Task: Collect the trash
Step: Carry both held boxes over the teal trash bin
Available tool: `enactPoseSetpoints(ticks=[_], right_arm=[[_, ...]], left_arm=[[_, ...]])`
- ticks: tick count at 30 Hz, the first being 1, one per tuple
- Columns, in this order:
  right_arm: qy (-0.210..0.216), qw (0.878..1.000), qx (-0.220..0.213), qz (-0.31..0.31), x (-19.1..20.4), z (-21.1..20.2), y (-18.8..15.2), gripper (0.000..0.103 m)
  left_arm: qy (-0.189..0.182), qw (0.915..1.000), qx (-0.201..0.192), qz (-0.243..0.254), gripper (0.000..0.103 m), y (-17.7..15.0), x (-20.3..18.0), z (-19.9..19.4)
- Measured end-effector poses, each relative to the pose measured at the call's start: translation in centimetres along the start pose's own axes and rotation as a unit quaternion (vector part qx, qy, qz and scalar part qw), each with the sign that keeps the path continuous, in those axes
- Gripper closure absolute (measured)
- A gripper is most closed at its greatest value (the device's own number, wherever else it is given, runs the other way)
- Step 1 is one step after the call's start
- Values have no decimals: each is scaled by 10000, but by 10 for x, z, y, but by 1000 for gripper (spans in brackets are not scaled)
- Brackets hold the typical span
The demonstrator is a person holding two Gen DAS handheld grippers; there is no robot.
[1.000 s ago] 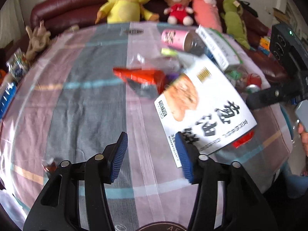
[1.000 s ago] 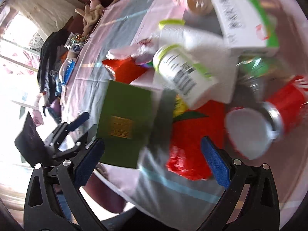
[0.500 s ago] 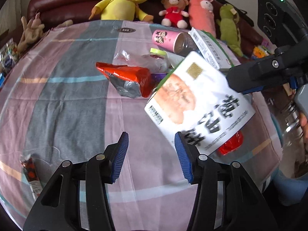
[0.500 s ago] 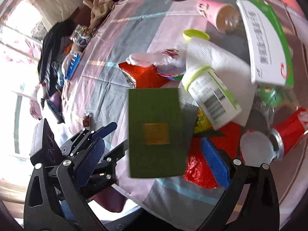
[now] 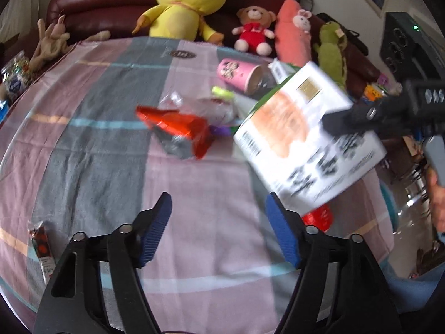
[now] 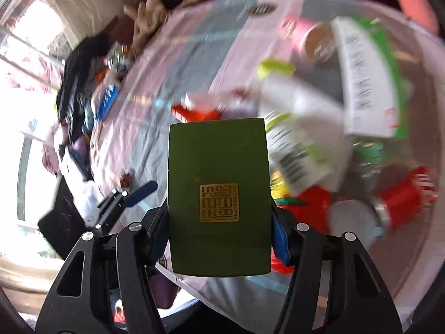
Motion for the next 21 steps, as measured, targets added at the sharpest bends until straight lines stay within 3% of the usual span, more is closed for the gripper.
enactPoseSetpoints(ticks=[9,17,21], right_arm=[[-791,9899,-1087,452,-74,-112,-12,45],[-1065,9820,-1254,924,-158,-141,-30,45],[-1244,9784,-1334,978,-193,-150,-30,45]], left_arm=[[-181,9987,63,467,23,37,-66,16],[-244,9963,216,796,21,91,-133,56],[-174,9976,421,516,20,128,-152,86]])
Point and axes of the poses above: each gripper's, at about its wrist camera, not at the fingertips, and z roughly the way its jaws point, x to its left, y to its top, the point moved 6 cm from there along z, roughly the way its jaws point, and after that the axes turned 11 degrees about x, right-handed, at the moved point
